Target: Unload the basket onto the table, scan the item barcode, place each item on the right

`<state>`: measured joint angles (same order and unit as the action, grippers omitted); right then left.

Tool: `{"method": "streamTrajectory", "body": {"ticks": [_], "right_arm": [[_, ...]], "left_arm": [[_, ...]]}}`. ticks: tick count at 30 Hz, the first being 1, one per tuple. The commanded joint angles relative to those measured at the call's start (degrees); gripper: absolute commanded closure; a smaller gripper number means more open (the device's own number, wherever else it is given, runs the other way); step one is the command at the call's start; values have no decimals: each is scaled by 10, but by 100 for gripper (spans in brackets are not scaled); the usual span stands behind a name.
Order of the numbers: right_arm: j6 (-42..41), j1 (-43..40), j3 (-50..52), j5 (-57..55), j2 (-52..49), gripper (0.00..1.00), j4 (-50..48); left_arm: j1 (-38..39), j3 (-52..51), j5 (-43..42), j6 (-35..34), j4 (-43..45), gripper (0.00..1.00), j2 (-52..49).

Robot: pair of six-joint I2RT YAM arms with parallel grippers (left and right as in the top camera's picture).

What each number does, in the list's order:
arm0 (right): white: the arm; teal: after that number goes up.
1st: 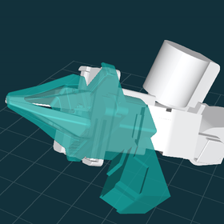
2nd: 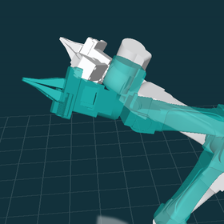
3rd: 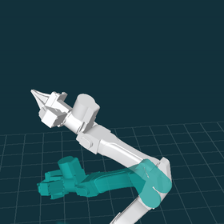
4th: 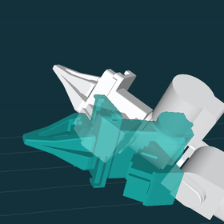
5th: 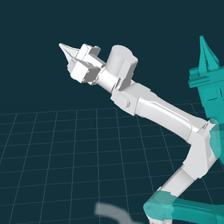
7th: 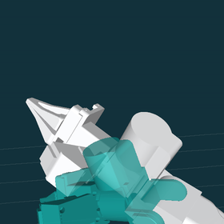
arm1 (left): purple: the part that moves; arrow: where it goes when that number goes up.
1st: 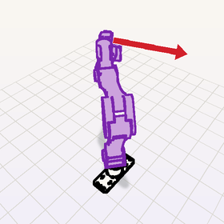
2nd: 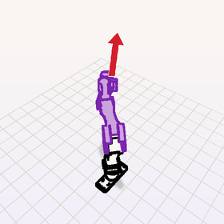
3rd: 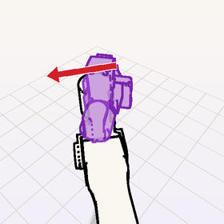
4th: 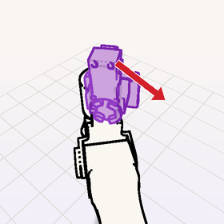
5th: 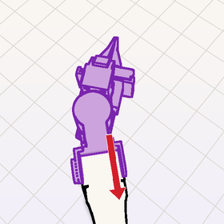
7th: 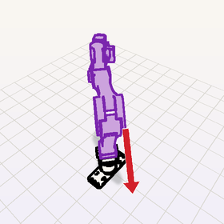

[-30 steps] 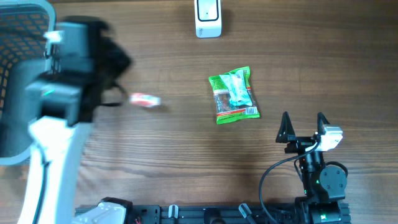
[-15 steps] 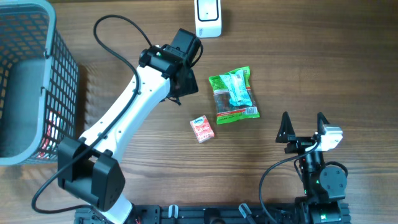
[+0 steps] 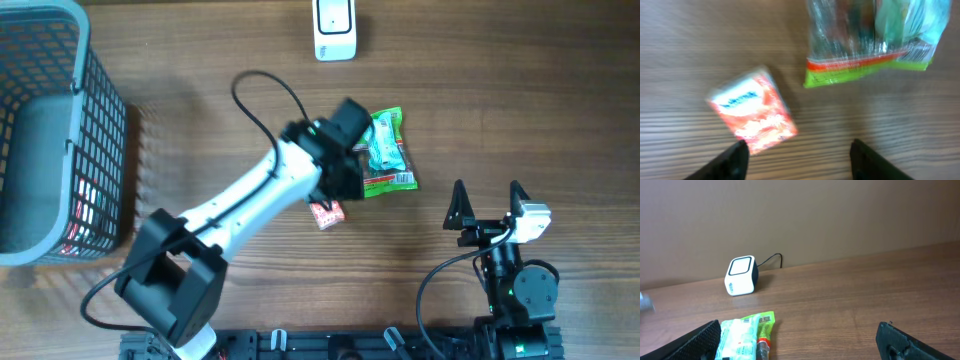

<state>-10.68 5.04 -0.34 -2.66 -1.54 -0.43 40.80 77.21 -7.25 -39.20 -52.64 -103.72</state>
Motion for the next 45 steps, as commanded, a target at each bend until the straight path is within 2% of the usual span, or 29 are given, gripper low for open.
{"method": "streamTrajectory", "body": {"ticks": [1, 5, 10, 23, 33, 36, 40, 42, 44, 45], "right_arm": [[-2, -3, 0, -7, 2, 0, -3], [-2, -3, 0, -7, 2, 0, -3], [-2, -3, 0, -7, 2, 0, -3], [-2, -3, 0, -7, 2, 0, -3], [-2, -3, 0, -7, 2, 0, -3], [-2, -3, 0, -7, 2, 0, -3], [-2, -3, 0, -7, 2, 0, -3], [-2, -3, 0, -7, 2, 1, -3], [-2, -3, 0, -7, 2, 0, -3], [-2, -3, 0, -7, 2, 0, -3]], "left_arm": [[33, -65, -10, -55, 51, 42, -7], [40, -95, 2, -67, 59, 39, -7], [39, -99, 80, -80, 62, 36, -7], [8, -98, 135, -75, 64, 36, -40], [-104, -92, 148, 30, 105, 38, -36], [-140, -73, 148, 61, 96, 30, -32], [-167, -35, 133, 62, 47, 28, -21], [-167, -31, 83, 62, 30, 30, -16], [-161, -31, 30, 62, 6, 41, -15], [-157, -31, 19, 62, -8, 49, -15]]}}
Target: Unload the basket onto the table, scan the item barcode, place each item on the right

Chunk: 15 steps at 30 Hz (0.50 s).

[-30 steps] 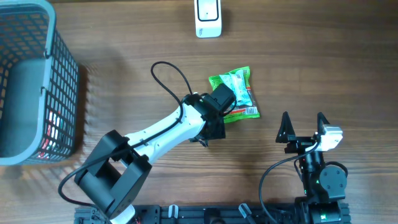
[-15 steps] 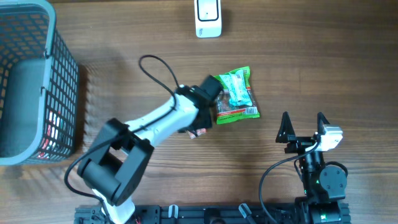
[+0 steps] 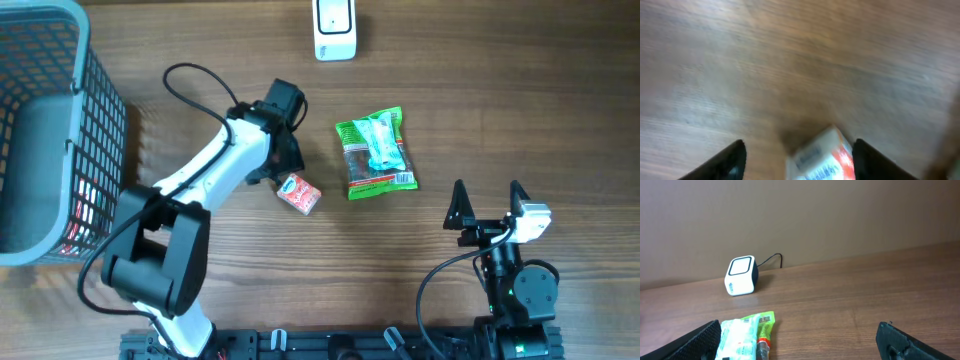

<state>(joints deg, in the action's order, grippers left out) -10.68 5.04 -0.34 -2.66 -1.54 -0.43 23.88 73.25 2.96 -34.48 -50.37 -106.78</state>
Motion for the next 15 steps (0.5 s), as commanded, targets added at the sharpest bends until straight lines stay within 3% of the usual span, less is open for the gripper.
{"method": "streamTrajectory", "body": {"ticks": [1, 2, 3, 9, 15], "right_arm": [[-2, -3, 0, -7, 2, 0, -3], [-2, -3, 0, -7, 2, 0, -3], [-2, -3, 0, -7, 2, 0, -3], [-2, -3, 0, -7, 2, 0, -3], [-2, -3, 0, -7, 2, 0, -3]], "left_arm": [[16, 9, -83, 14, -42, 72, 16], [24, 9, -83, 12, -60, 94, 16], [30, 9, -83, 9, -71, 96, 16], [89, -10, -134, -10, -86, 96, 15], [167, -66, -102, -73, 9, 96, 13]]}}
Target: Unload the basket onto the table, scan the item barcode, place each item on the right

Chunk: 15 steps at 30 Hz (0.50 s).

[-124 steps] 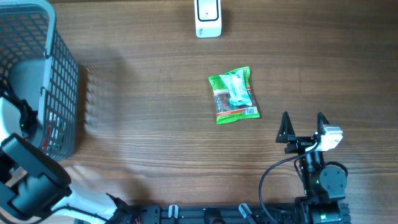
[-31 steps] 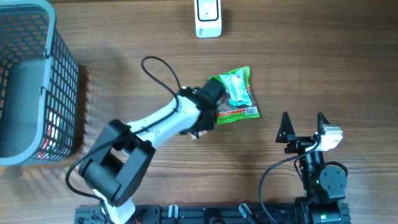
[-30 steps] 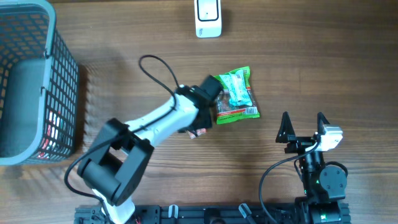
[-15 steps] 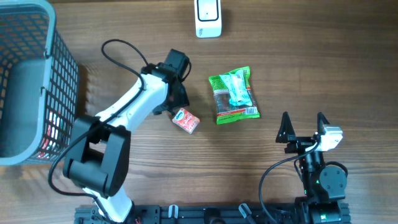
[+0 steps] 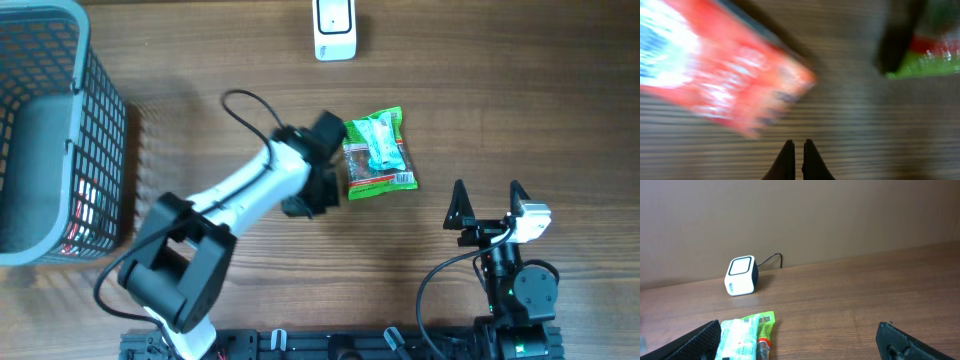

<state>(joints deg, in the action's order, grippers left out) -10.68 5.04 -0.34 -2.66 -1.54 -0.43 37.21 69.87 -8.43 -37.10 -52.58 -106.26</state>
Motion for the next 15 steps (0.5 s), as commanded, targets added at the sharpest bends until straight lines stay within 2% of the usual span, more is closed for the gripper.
{"method": "streamTrajectory", "body": {"ticks": [1, 10, 15], "right_arm": [[-2, -3, 0, -7, 2, 0, -3], [-2, -3, 0, -7, 2, 0, -3], [-2, -3, 0, -7, 2, 0, -3]], "left_arm": [[39, -38, 29, -55, 40, 96, 8], [5, -43, 178, -49, 42, 96, 5], [-29, -43, 226, -35, 49, 96, 5]]}}
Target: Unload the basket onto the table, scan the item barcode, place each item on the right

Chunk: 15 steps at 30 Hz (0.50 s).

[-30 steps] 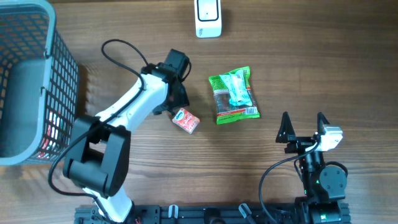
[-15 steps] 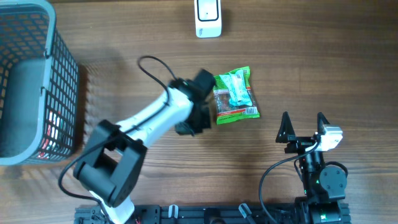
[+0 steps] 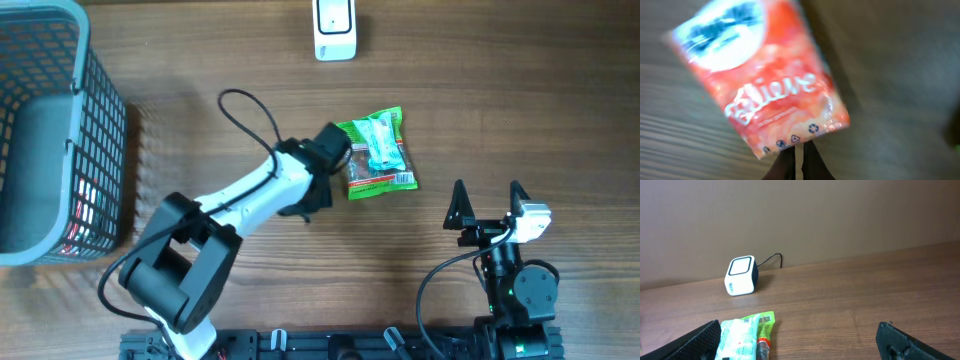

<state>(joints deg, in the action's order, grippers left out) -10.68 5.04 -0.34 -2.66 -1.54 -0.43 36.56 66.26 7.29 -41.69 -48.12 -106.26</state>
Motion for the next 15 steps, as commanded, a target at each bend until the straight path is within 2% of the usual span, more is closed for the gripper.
{"method": "streamTrajectory", "body": {"ticks": [1, 5, 8, 9, 11, 15], "right_arm": [[-2, -3, 0, -7, 2, 0, -3], [-2, -3, 0, -7, 2, 0, -3], [-2, -3, 0, -7, 2, 1, -3], [-2, -3, 0, -7, 2, 0, -3], [-2, -3, 0, -7, 2, 0, -3], [-2, -3, 0, -7, 2, 0, -3]], "left_arm": [[-30, -7, 77, 24, 5, 95, 5], [-61, -5, 89, 83, 10, 91, 5], [-78, 14, 89, 117, -4, 82, 6], [-82, 27, 89, 117, -17, 76, 6], [-86, 59, 86, 117, -50, 57, 9], [-79, 121, 68, 123, -96, 46, 13]]}}
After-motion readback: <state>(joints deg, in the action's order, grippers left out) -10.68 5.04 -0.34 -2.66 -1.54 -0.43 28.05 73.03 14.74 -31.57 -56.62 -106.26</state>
